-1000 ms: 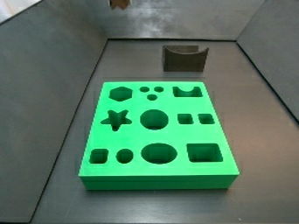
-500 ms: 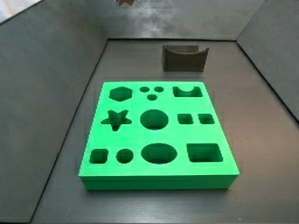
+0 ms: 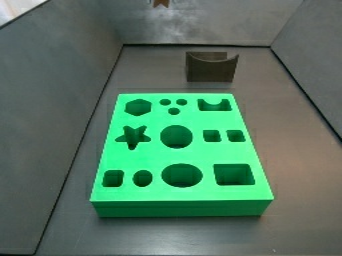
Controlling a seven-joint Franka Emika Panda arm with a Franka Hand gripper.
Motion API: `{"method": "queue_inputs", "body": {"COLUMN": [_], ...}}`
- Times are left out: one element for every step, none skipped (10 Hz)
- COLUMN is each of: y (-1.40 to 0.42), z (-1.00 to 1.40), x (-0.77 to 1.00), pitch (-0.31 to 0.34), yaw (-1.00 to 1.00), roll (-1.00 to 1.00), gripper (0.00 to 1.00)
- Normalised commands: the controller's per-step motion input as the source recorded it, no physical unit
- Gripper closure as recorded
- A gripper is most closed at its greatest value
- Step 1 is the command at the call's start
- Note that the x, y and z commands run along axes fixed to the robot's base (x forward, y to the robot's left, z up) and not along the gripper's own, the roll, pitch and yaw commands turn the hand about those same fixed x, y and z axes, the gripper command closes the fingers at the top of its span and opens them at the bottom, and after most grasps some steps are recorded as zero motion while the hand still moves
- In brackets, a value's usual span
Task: Pick up the star object. Move up. Place the star object on the fixture. Regrasp the star object. Move to above the board. Insert the star object.
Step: Place the star object on the fixture.
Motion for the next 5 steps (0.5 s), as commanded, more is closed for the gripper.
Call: {"method": "queue_inputs", "body": {"y": [-0.03, -0.03, -0.03, -0.02, -0.02], "z": [0.00, 0.00, 0.00, 0.01, 0.00], "x": [1.00, 1.00, 1.00, 1.00, 1.00], "pitch": [0.152, 0.159, 0.168, 0.169, 0.160], "yaw": [0.05, 0.05, 0.05, 0.05, 0.05], "roll": [0.09, 0.09, 0.09, 0.09, 0.09], "gripper": [1.00, 1.00, 1.00, 1.00, 1.00]}}
